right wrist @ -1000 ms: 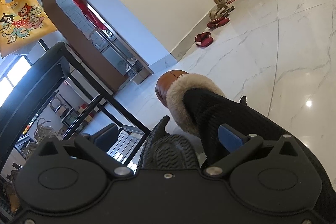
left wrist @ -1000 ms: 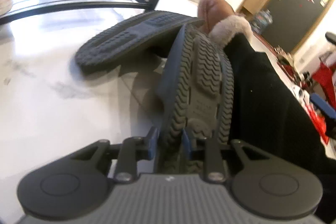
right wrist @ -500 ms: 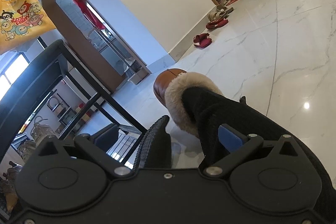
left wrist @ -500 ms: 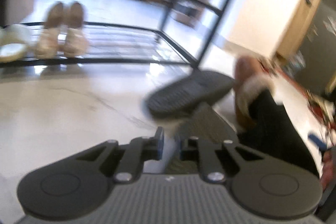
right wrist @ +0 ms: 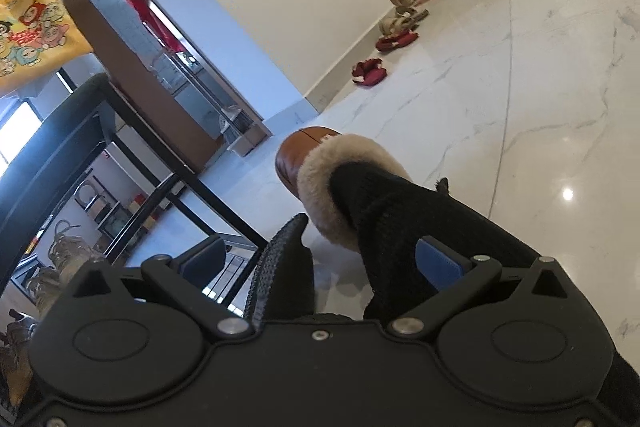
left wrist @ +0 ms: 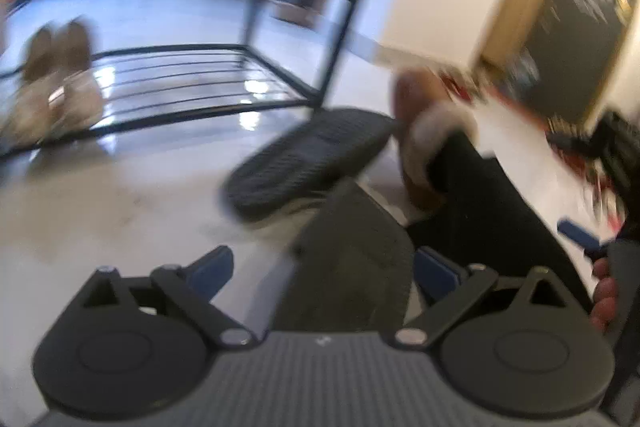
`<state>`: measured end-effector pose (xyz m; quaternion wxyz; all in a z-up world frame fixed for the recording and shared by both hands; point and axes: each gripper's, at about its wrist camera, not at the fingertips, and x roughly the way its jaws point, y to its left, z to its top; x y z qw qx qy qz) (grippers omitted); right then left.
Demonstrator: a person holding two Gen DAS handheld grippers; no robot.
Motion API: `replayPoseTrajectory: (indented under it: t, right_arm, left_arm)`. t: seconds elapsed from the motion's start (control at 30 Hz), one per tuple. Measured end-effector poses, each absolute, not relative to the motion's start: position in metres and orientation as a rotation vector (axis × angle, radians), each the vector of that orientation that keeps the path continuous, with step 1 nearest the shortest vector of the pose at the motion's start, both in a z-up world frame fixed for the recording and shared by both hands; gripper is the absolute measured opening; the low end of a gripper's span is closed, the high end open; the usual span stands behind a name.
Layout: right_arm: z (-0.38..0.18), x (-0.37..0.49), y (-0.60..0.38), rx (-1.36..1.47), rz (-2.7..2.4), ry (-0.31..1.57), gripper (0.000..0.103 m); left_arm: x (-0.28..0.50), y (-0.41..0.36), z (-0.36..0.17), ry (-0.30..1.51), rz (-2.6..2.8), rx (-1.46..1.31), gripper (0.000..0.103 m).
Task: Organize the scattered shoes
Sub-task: 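Lift the black slipper with the left gripper and carry it toward the rack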
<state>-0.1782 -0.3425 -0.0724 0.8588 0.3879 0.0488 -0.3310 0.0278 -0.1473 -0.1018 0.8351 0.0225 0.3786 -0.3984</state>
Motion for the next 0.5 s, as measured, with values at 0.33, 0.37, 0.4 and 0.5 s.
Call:
replayPoseTrajectory:
  t: [0.33,0.37,0.4,0.5]
  right_arm:
    - [-0.077,-0.171,-0.346,0.770,-0.666,0.117,0.103]
    - [-0.077,-0.171,-0.347,0.773,-0.664,0.116,0.103]
    - [-0.077,-0.171,-0.349,0.777,-0.662,0.115,0.103]
    - [-0.078,-0.171,-0.352,0.807,-0.657,0.111,0.103]
  left_arm:
    - [0.069,-0.175,-0.161,1.014,-0.768,-0.078,0.064]
    - [0.066,-0.173,-0.159,1.011,-0.776,-0.087,0.062]
    - [0.063,-0.170,-0.157,1.008,-0.780,-0.097,0.051]
    - [0.051,-0.157,-0.152,1.014,-0.740,-0.158,0.043]
